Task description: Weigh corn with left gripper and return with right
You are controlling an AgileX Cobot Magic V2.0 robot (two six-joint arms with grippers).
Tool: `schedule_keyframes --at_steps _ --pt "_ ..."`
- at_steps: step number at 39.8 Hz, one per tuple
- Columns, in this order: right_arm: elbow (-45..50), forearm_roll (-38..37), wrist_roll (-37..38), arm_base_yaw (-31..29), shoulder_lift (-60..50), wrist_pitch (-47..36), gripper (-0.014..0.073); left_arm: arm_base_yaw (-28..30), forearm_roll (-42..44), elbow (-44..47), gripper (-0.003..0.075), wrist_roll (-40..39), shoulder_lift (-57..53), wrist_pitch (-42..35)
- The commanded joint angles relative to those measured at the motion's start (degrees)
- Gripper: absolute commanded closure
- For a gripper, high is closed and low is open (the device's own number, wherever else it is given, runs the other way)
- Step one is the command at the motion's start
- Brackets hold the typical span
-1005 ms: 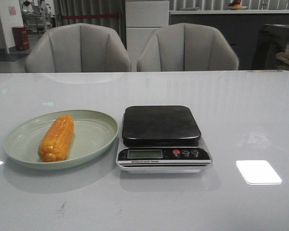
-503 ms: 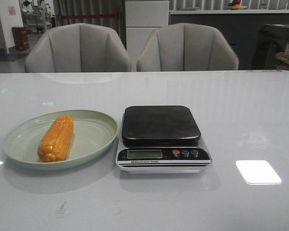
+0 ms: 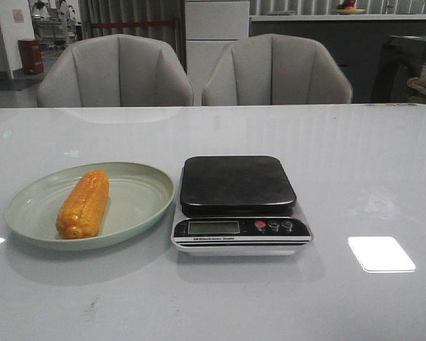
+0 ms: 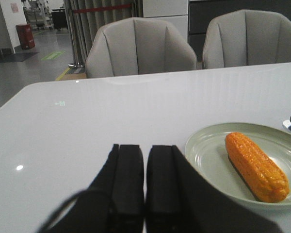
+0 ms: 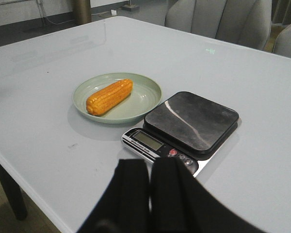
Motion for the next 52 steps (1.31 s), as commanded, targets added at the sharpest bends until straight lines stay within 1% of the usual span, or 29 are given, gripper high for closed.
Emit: schedule_keyframes --at_steps 1,37,41,43,46,52 --pt "-1.6 -0.9 -0.5 -0.3 0.4 -4.4 0.0426 0.1 -0.6 1.8 0.0598 0.0 -1.2 -5.8" --pt "-1.4 -0.9 -0.5 -0.3 0.3 -4.5 0.0426 0.1 -0.6 1.8 0.0598 0.0 -1.2 -5.8" --pt "-1.4 -0.9 -0.5 -1.0 0.3 -4.6 0.0426 0.1 -0.6 1.8 0.0598 0.0 -1.2 -5.8" --pt "-1.1 -0.9 -0.5 -2.1 0.3 -4.8 0.0426 0.1 -0.6 1.8 0.0598 0.0 -1.2 -5.8" --pt "-0.1 -0.9 -0.5 -5.3 0.3 -5.4 0.0426 0.1 -0.6 1.8 0.0598 0.0 -1.2 -5.8" --pt "3.2 0.5 -0.5 -15.0 0.3 -10.4 0.0426 0.1 -0.6 1.8 0.0598 0.0 -1.2 -5.8"
